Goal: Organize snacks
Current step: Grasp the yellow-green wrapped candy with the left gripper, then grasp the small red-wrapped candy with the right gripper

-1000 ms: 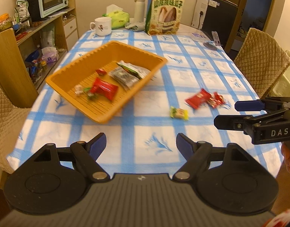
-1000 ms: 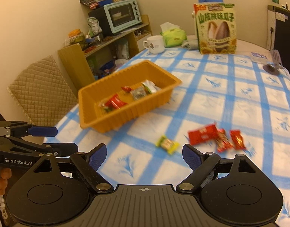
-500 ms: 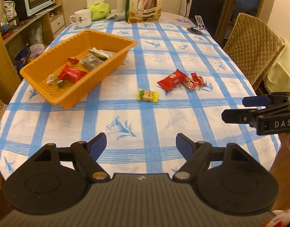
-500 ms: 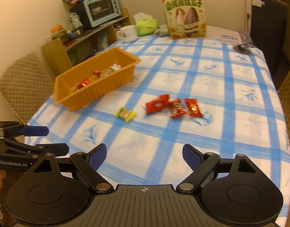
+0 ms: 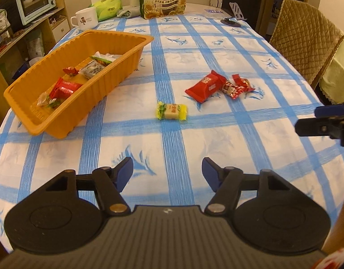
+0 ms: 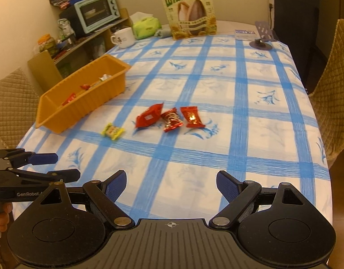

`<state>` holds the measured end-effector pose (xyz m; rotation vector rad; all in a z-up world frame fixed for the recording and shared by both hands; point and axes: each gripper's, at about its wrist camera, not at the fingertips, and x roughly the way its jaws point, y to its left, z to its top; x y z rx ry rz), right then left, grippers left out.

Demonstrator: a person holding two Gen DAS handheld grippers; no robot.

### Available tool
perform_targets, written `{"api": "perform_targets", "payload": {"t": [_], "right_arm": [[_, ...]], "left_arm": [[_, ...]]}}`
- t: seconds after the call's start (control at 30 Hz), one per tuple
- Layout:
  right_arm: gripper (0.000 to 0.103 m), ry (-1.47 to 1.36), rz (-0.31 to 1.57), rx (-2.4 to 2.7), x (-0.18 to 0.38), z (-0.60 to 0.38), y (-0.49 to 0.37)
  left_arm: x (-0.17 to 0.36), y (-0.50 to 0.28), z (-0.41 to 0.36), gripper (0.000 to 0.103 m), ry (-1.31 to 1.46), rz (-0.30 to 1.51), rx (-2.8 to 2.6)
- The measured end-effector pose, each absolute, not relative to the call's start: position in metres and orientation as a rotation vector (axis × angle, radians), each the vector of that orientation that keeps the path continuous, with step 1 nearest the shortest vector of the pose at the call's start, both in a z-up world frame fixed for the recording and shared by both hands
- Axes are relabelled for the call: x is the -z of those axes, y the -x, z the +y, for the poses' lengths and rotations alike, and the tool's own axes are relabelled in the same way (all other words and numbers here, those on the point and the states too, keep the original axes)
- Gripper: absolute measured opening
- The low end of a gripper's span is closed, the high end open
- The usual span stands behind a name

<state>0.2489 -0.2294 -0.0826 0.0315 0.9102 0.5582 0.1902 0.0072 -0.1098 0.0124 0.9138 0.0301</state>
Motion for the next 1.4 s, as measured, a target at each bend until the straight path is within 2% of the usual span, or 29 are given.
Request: {"api": "perform_targets", "payload": {"t": [0.47, 0.83, 0.93, 1.17, 1.4], "right_arm": [[0.087, -0.056, 0.942, -0.474, 0.100, -0.230, -0.290], [0.087, -0.075, 0.961, -0.433, 0.108, -0.228, -0.312], [0.087, -0.074, 0.961, -0.428, 0.109, -0.225, -0.317], [0.087, -0.055, 0.941, -0.432, 0.110, -0.220, -0.326], [0.086, -0.021, 0.900, -0.475, 0.110, -0.214, -0.337]], "left_arm": [[0.135, -0.255, 0.007, 0.055, -0.152, 0.909, -0.020], [0.142, -0.288, 0.007, 0.053, -0.195, 0.906, 0.025], [0.143, -0.294, 0.006, 0.046, -0.194, 0.909, 0.047], [0.143, -0.298, 0.005, 0.020, -0.168, 0.916, 0.111], [0.140, -0.295, 0.009, 0.018, -0.121, 0.927, 0.106]]}}
